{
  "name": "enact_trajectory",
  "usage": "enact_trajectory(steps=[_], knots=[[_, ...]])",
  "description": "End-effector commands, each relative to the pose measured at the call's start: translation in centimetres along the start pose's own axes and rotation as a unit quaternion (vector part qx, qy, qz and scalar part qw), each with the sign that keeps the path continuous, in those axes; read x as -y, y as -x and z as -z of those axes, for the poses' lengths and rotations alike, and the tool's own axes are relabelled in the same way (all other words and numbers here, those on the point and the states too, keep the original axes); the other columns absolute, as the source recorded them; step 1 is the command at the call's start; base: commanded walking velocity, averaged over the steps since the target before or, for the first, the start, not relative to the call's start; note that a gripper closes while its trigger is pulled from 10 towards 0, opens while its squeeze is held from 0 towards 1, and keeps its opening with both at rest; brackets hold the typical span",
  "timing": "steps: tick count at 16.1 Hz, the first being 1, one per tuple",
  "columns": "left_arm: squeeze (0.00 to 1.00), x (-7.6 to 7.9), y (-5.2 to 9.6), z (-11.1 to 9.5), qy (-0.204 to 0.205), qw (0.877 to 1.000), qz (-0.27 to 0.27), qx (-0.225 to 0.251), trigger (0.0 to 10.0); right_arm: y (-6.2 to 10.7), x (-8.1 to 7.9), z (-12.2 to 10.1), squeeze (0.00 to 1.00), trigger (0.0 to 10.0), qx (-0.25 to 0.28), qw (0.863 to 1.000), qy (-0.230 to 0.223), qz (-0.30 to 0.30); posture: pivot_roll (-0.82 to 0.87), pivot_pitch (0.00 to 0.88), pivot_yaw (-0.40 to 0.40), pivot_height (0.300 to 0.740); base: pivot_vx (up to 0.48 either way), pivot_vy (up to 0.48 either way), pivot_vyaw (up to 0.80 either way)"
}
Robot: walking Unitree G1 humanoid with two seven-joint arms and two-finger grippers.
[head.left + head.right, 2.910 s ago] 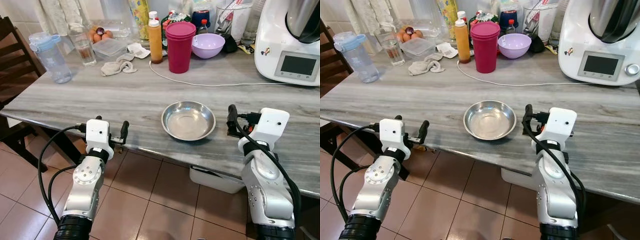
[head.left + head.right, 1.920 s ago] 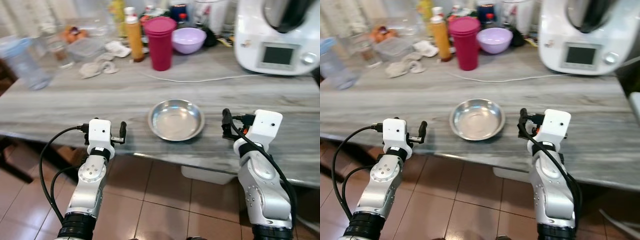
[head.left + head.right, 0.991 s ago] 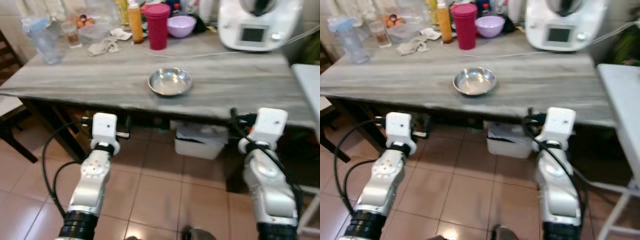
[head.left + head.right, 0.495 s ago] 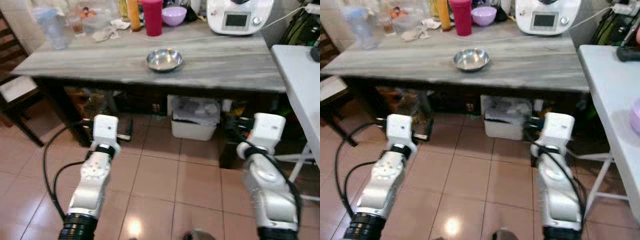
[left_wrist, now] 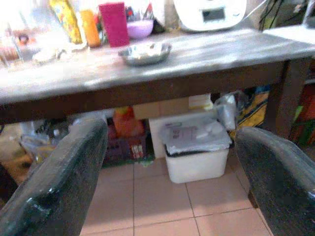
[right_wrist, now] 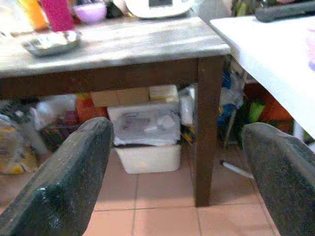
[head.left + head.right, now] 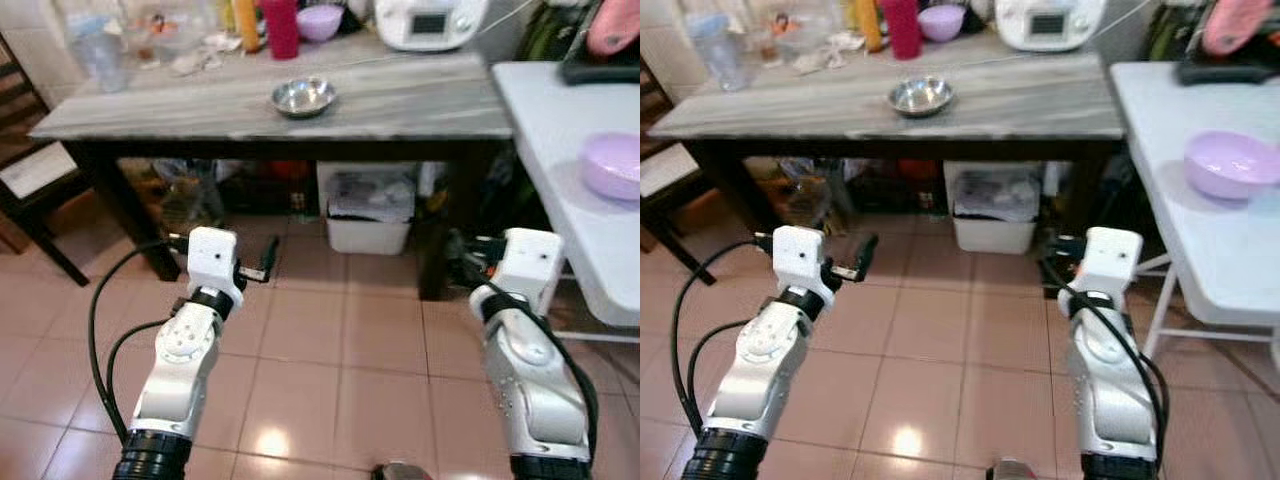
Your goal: Setting the table
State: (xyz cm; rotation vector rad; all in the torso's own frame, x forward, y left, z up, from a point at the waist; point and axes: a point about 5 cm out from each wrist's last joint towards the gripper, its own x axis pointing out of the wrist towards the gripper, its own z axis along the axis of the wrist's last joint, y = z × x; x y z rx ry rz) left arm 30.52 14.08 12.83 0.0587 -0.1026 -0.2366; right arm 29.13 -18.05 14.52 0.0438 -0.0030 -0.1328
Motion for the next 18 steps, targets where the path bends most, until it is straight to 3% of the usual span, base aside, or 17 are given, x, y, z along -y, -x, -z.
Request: enact_trajectory(steps=[1, 6, 18], knots=[[0.00, -0.06, 0.05, -0.15, 0.002, 1.000, 0.001, 0.005, 10.0, -0.09, -0.17, -0.55, 0.00, 10.0, 0.012, 1.000, 0.001, -0.004, -0.20, 0.097, 0.090, 0.740, 0.000, 0.000, 0.00], [0.00, 0.38, 0.10, 0.03, 0.015, 1.000, 0.018, 0.002, 10.0, 0.04, -0.12, -0.31, 0.00, 10.0, 0.009, 1.000, 0.016, -0.002, -0.21, 0.101, 0.092, 0.740, 0.000, 0.000, 0.00], [0.00, 0.59, 0.06, 0.08, 0.021, 0.999, 0.026, 0.002, 10.0, -0.21, -0.19, -0.54, 0.00, 10.0, 0.012, 1.000, 0.011, 0.001, -0.21, 0.104, 0.092, 0.740, 0.000, -0.318, 0.00]])
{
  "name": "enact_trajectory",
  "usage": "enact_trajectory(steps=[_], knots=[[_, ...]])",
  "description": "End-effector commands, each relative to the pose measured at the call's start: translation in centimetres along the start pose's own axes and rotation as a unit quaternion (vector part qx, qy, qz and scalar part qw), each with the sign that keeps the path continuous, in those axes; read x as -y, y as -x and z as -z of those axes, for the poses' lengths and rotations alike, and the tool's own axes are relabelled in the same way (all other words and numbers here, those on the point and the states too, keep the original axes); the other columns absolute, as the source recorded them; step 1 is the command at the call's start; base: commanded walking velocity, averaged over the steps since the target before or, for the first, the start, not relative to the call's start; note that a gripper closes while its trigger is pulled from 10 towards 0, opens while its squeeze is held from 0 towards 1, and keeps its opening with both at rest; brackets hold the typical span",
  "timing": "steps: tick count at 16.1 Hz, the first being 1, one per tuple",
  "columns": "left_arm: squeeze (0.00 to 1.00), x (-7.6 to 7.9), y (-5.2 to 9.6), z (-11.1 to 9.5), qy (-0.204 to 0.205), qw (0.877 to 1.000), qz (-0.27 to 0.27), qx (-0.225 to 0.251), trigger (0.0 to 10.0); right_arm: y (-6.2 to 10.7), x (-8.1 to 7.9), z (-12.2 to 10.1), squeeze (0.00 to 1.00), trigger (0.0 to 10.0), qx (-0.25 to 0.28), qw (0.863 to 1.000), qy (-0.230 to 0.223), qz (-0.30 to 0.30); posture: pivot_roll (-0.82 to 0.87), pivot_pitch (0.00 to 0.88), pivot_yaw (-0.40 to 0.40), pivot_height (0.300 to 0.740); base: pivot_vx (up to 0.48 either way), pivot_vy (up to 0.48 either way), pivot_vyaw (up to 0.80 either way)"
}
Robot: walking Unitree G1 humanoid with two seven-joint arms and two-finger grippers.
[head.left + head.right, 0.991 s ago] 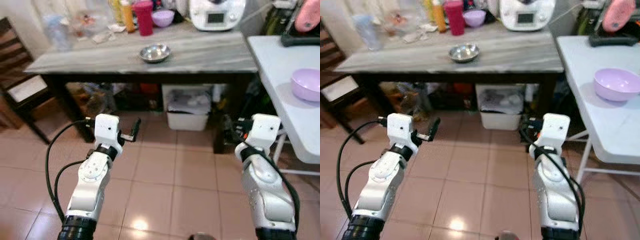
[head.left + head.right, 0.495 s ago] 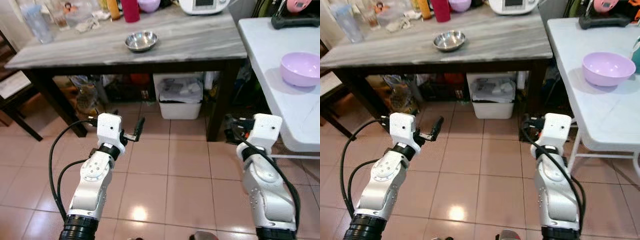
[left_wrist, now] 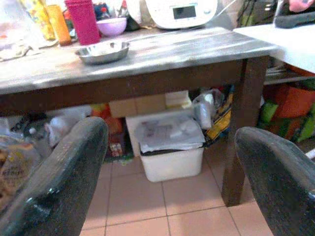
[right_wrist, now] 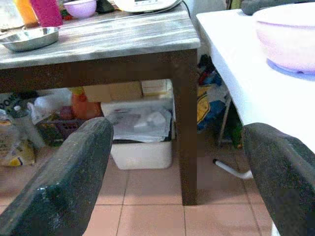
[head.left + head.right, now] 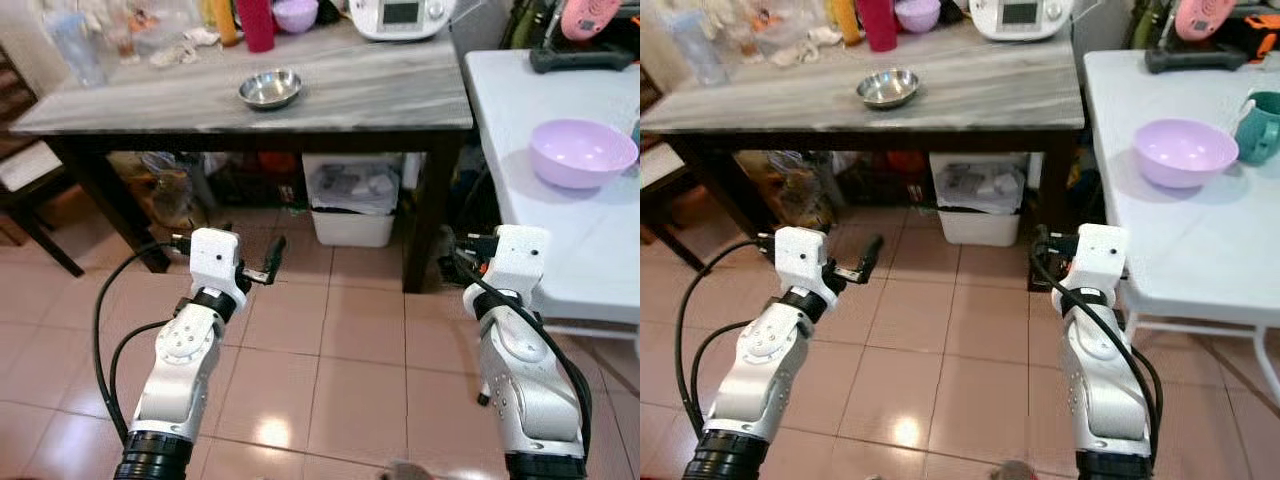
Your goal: Setting the table
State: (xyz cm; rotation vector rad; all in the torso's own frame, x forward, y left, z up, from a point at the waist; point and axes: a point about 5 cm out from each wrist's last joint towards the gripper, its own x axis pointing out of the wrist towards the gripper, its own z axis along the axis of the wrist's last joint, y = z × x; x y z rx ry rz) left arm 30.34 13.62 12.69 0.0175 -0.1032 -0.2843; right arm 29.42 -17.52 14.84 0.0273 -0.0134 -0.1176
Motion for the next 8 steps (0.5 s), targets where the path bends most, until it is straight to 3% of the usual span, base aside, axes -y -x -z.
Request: enact_trajectory(steps=[1, 8], knots=[[0.00, 0.1, 0.0, 0.0, 0.000, 1.000, 0.004, -0.001, 10.0, 0.0, 0.5, -0.3, 0.00, 10.0, 0.008, 1.000, 0.002, 0.011, -0.21, 0.104, 0.092, 0.740, 0.000, -0.292, 0.00], [0.00, 0.5, -0.5, -0.7, 0.010, 1.000, 0.008, 0.012, 10.0, 0.2, 0.4, -2.3, 0.00, 10.0, 0.065, 0.998, 0.025, 0.007, -0.22, 0.106, 0.088, 0.740, 0.000, -0.341, -0.06]])
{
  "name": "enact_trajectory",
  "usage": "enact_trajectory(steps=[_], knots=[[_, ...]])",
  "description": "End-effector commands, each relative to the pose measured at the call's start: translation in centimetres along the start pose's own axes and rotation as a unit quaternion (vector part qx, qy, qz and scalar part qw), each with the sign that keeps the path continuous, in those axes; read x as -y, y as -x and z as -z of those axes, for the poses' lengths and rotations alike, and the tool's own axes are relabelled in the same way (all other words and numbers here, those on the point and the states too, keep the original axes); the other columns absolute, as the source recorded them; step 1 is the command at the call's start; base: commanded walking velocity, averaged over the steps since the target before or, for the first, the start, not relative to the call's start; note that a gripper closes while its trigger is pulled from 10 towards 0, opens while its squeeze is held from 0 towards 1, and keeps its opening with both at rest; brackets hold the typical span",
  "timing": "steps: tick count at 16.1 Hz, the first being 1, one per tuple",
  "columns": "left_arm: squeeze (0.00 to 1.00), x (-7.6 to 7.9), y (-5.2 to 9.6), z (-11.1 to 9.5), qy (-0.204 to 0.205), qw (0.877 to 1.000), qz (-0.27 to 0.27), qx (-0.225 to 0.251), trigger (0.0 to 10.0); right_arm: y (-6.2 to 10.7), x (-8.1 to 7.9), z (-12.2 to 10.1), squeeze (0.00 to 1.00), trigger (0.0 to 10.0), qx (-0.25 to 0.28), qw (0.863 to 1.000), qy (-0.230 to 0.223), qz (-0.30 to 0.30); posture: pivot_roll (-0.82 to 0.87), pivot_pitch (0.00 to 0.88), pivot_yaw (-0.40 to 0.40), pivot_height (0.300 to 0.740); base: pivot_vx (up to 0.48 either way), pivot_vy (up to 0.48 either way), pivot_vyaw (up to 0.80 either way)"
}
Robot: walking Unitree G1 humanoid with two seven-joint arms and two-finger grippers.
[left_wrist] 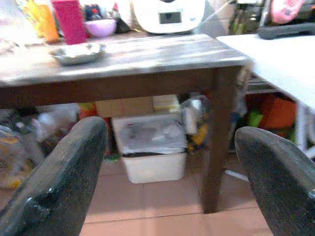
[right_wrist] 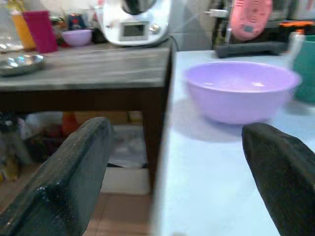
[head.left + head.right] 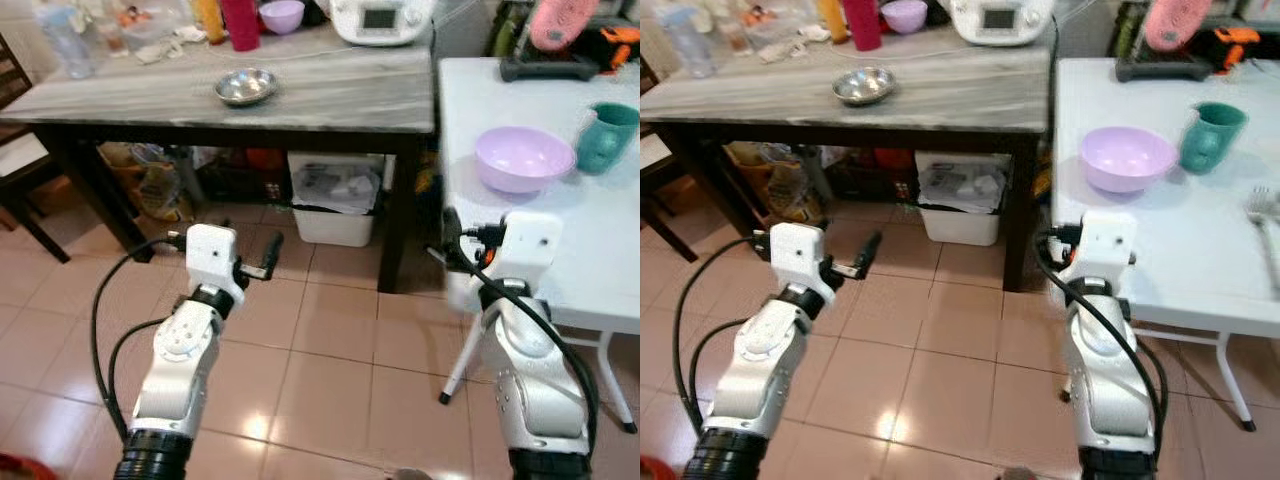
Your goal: Setting the table
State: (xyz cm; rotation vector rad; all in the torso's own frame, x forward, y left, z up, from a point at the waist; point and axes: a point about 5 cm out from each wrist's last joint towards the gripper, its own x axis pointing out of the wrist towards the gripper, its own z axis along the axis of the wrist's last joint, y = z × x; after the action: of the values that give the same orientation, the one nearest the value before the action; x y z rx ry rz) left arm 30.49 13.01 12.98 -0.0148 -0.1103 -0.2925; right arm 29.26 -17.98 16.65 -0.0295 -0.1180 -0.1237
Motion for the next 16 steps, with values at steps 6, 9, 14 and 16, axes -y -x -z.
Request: enact_trajectory(steps=[6, 9, 14, 16], knots=[[0.00, 0.12, -0.09, -0.38, -0.004, 1.000, 0.008, 0.004, 10.0, 0.11, 0.01, -0.19, 0.00, 10.0, 0.004, 1.000, -0.001, 0.007, -0.22, 0.103, 0.088, 0.740, 0.000, -0.329, -0.20], [0.00, 0.05, -0.04, -0.35, -0.005, 1.000, 0.007, 0.004, 10.0, 0.03, -0.03, -0.15, 0.00, 10.0, 0.005, 1.000, -0.003, 0.006, -0.21, 0.102, 0.087, 0.740, 0.000, -0.409, -0.56], [0.00, 0.12, -0.01, -0.44, 0.010, 1.000, 0.006, 0.011, 10.0, 0.01, -0.11, -0.01, 0.00, 10.0, 0.005, 1.000, -0.001, 0.005, -0.21, 0.100, 0.088, 0.740, 0.000, -0.232, 0.00], [0.00, 0.18, -0.07, -0.51, 0.004, 1.000, 0.012, 0.013, 10.0, 0.06, -0.31, -0.22, 0.00, 10.0, 0.012, 1.000, 0.005, -0.004, -0.21, 0.099, 0.087, 0.740, 0.000, 0.000, 0.00]])
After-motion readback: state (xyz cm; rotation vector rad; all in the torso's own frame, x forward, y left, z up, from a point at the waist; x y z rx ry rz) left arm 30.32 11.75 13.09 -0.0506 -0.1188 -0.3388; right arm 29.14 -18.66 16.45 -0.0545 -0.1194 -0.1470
